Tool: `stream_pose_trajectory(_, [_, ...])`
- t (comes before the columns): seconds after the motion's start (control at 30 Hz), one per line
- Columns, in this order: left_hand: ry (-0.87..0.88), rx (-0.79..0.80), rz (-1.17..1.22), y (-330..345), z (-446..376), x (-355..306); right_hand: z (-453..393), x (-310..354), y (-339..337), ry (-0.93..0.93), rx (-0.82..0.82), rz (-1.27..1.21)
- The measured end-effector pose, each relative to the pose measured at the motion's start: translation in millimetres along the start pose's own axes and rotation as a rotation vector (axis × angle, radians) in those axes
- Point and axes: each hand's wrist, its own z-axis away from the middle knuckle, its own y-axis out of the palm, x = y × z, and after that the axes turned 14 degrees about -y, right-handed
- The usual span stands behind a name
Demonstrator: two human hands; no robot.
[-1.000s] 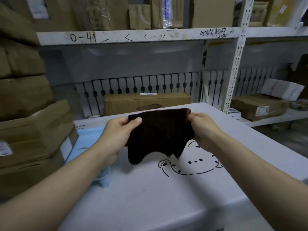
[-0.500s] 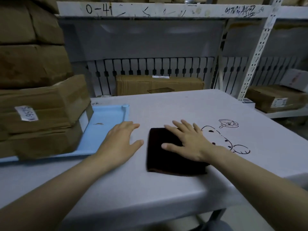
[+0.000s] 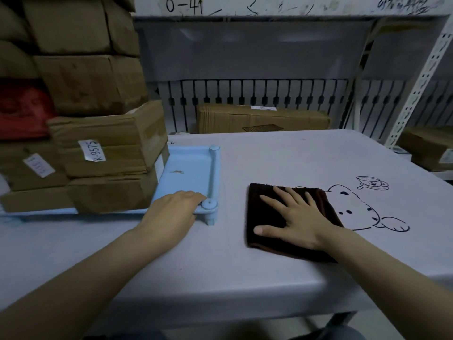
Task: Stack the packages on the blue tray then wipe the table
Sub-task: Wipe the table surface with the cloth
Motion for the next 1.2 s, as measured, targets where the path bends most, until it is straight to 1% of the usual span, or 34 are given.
stream_pose_trajectory(0.2, [0.036, 0.001, 0.025, 9, -5, 13, -1, 12, 5, -0.093, -0.027, 0.005])
stream_pose_trajectory(0.37, [0.051, 0.008, -0.008, 11, -19, 16, -30, 16, 7, -0.038, -0.066, -0.005])
stream_pose_trajectory(0.6, [0.051, 0.047, 0.056, 14, -38, 16, -93, 11, 6, 0.030, -0.109, 0.002])
stream_pose_trajectory(0.9, [0.059, 0.027, 0.123, 20, -61, 22, -155, -4, 0, 0.076, -0.093, 0.017])
stream_pose_trajectory(1.07, [0.047, 0.028, 0.098, 20, -73, 24, -164, -12, -5, 0.069, -0.080, 0.019])
stream_pose_trajectory(1.2, [0.029, 0.036, 0.077, 19, -80, 24, -159, -15, -5, 0.014, -0.043, 0.022])
